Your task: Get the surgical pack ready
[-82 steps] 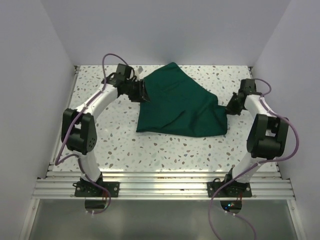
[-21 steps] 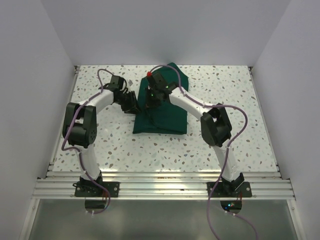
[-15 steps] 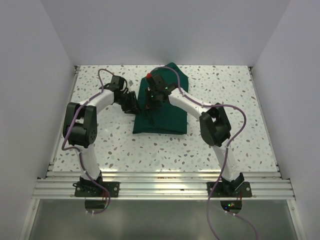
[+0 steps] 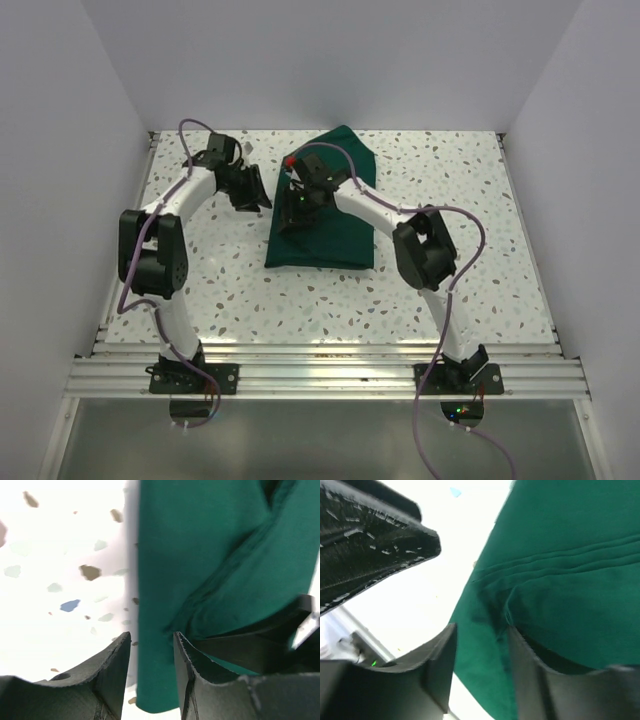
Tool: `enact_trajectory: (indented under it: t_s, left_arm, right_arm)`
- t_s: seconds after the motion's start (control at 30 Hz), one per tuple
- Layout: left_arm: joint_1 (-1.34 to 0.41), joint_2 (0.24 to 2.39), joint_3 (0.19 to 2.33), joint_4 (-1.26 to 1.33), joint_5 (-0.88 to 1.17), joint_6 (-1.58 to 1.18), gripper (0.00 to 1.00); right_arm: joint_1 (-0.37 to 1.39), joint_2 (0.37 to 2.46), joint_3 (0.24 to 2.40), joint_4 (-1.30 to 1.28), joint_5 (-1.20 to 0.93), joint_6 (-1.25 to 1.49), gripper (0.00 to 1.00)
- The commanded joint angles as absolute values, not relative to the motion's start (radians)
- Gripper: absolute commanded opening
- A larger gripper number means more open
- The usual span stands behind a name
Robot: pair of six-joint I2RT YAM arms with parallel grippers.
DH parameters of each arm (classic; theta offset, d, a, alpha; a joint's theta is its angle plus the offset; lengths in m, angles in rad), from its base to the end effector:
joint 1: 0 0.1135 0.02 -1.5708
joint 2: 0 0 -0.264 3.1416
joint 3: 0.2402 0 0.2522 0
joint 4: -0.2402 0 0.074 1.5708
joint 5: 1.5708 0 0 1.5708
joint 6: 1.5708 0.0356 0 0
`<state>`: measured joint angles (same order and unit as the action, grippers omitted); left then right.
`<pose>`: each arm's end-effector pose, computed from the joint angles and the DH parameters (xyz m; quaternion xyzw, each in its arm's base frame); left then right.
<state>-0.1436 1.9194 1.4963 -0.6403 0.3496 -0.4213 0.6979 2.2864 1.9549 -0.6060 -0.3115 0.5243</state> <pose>0.4044 -0.0708 0.2218 -0.0887 0.9501 -0.2306 0.1904 0.3824 0.3349 0.2028 -0.1295 0.9311 0.2972 0.1674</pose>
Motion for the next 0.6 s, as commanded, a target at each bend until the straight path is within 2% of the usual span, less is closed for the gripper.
enact_trajectory:
  t_s: [0.0, 0.1, 0.23, 0.27, 0.33, 0.37, 0.47, 0.57]
  left_arm:
    - [-0.137, 1.864, 1.552, -0.638, 0.464, -0.400, 0.43]
    - [-0.138, 1.876, 1.557, -0.612, 0.560, -0.431, 0.39]
    - [-0.167, 1.873, 1.507, -0.493, 0.693, -0.498, 0.33]
    - [-0.176, 1.879, 1.497, -0.474, 0.712, -0.509, 0.30]
    - [-0.201, 1.890, 1.470, -0.433, 0.756, -0.538, 0.25]
    - [-0.209, 1.904, 1.462, -0.423, 0.765, -0.548, 0.24]
    - [-0.233, 1.934, 1.433, -0.382, 0.795, -0.580, 0.21]
    - [-0.239, 1.963, 1.425, -0.377, 0.776, -0.581, 0.20]
  right_arm:
    - [0.657, 2.188, 1.938, -0.579, -0.469, 0.509, 0.50]
    - [0.585, 2.096, 1.852, -0.529, -0.505, 0.546, 0.52]
    - [0.497, 2.019, 1.751, -0.497, -0.547, 0.571, 0.47]
    - [0.486, 2.004, 1.712, -0.486, -0.581, 0.572, 0.36]
    - [0.472, 1.999, 1.680, -0.460, -0.624, 0.569, 0.24]
    - [0.472, 1.999, 1.649, -0.451, -0.644, 0.568, 0.12]
    - [0.482, 2.002, 1.550, -0.317, -0.741, 0.633, 0.03]
    - [0.497, 2.003, 1.473, -0.238, -0.798, 0.673, 0.00]
